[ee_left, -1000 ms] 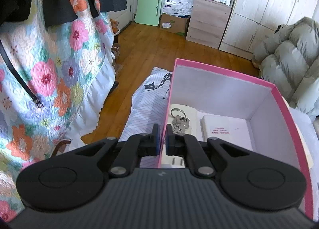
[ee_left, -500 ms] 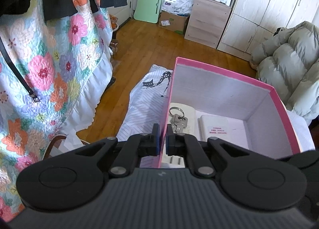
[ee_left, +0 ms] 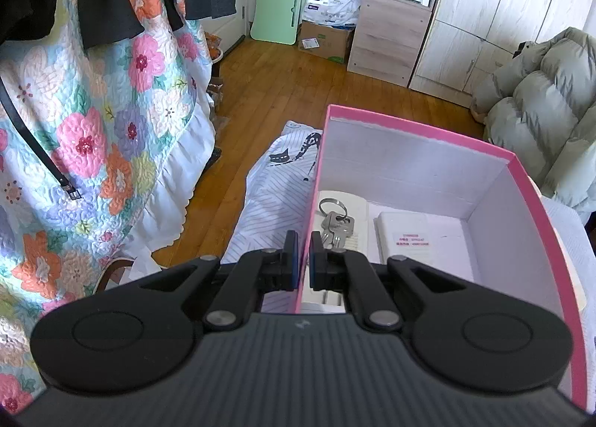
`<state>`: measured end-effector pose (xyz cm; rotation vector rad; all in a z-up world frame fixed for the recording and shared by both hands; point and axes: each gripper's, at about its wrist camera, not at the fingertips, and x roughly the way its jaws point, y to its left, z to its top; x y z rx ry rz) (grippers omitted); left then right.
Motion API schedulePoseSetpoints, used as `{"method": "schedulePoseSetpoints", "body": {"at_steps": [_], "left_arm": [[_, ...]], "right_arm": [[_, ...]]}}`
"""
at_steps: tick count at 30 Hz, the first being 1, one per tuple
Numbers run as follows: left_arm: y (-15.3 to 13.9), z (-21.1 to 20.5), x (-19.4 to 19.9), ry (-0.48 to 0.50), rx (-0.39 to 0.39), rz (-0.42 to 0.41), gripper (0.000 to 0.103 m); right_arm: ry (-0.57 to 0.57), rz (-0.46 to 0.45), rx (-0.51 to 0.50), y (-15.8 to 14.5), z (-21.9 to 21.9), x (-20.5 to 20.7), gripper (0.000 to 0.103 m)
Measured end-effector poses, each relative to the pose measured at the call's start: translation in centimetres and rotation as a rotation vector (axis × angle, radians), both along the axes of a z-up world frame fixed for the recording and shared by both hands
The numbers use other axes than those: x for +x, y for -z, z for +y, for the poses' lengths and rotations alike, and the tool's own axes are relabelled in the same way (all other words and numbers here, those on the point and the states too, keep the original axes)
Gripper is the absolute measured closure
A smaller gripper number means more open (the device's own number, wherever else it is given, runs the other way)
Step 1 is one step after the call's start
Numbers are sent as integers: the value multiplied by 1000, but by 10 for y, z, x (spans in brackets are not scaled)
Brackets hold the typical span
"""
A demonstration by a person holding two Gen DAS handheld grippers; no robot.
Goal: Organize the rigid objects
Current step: 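Grasp the cream rectangular power bank with the right gripper and lift it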
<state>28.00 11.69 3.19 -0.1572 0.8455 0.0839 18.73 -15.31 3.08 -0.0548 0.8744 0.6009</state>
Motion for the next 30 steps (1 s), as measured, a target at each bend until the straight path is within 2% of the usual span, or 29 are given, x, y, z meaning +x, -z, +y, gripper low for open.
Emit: {"method": "schedulePoseSetpoints", "body": {"at_steps": [3,5,8,9,11,15,19,23,24,25,26,28,30], "left_arm": [[0,-1,1,-5,8,-1,98],[-1,-3,1,-2,26,0,98],[-1,-8,2,3,63,2,98],[0,-9,2,5,72,2,98],[-1,-9,2,7,83,2,98],[-1,-10,2,7,85,2,98],[0,-11,2,10,92,1,98],[0,-12,1,12,106,1,97],[0,-12,1,12,107,1,97],[0,-12,1,12,105,1,97],[-1,-12,1,12,102,0,97],[0,-12,1,14,103,0,97],[-1,-12,1,12,96,-3,98]], "right_arm": [[78,-49,-56,4,-54,-8,59],[118,-78,-63,18,-84,-17,58],[163,-111,-77,37,-109,-11,56],[177,-120,-90,47,-115,-11,53],[203,-136,-108,60,-127,-7,37],[233,-143,-68,83,-138,9,34],[234,-149,-91,105,-132,39,34],[244,-87,-145,130,-124,65,32],[256,-76,-166,135,-122,69,32],[260,-61,-172,140,-120,71,41],[271,-65,-142,141,-122,69,43],[316,-51,-108,140,-125,64,45],[342,-34,-117,137,-125,54,45]]}}
